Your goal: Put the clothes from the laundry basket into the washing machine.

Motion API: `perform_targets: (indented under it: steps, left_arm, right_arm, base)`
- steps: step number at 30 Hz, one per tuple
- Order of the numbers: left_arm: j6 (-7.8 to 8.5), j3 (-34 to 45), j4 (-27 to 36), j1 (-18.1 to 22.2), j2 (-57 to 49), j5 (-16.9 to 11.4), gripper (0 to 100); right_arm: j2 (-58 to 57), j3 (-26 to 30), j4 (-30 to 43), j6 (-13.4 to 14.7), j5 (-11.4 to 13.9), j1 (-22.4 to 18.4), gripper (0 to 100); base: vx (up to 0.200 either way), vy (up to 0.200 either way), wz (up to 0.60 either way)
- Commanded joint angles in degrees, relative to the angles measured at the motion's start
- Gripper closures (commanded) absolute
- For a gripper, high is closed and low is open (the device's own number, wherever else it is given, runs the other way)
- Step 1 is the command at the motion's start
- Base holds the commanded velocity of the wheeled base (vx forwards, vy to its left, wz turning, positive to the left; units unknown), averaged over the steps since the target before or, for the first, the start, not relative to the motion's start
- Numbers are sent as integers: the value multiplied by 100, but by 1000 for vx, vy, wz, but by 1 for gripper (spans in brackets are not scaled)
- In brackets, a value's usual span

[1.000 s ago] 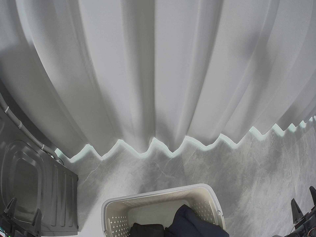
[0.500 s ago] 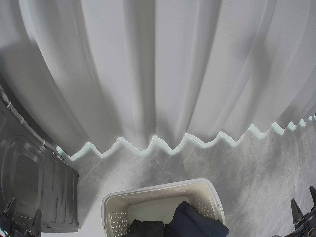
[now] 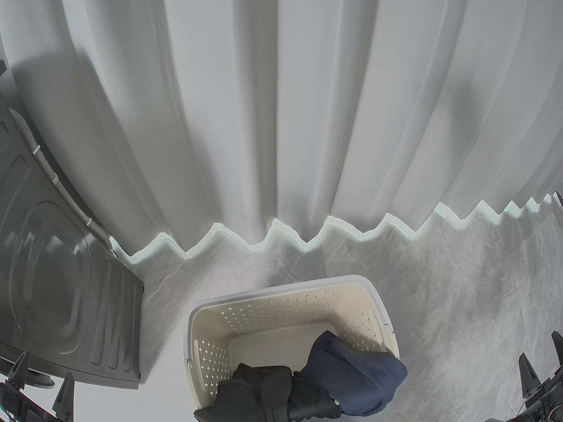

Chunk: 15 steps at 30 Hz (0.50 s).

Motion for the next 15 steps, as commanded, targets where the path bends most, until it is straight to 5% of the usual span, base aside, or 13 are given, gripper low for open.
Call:
perform_targets:
  steps: [1, 15]
  left_arm:
    - [-2, 84, 0, 3, -84, -3, 0]
    - [-2, 84, 0, 3, -84, -3, 0]
  right_arm:
    - [-77, 92, 8, -4, 2, 5, 0]
    - [-77, 92, 8, -4, 2, 5, 0]
  base:
    - [-200, 0, 0]
    - [-200, 0, 0]
